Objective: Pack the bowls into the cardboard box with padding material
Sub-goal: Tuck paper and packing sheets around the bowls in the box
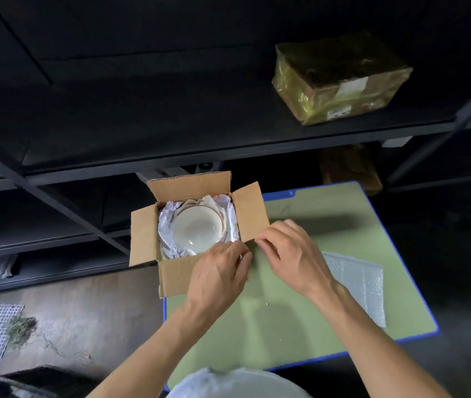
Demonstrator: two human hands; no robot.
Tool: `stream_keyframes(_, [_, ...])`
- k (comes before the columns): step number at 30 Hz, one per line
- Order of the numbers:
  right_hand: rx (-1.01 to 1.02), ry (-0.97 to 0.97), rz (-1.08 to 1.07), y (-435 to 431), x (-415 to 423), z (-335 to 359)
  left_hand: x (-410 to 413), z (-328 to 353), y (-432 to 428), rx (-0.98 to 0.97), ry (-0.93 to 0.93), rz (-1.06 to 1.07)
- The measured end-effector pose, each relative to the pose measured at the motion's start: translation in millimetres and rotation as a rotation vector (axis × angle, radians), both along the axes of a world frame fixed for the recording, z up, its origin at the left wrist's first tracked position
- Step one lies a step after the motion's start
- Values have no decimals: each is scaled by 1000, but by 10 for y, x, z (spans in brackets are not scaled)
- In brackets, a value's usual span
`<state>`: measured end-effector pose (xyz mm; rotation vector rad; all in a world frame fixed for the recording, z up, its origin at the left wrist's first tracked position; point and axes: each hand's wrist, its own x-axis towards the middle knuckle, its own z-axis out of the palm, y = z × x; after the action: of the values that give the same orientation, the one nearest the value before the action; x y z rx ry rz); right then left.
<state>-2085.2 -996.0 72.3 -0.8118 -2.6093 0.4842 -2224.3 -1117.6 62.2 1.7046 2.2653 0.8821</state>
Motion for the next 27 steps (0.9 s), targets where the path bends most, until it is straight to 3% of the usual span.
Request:
stream_keyframes(8, [-116,-126,-185,157,1037,-319,754,-205,264,-69,-74,-253])
stream_keyframes(21, [-543,-552,-602,250,2353,-917,1631,-909,969,-610,146,-489])
stream_keyframes(27, [-682,-487,-753,226,2333,-1123,1838,-1083,894,-678,79,-472])
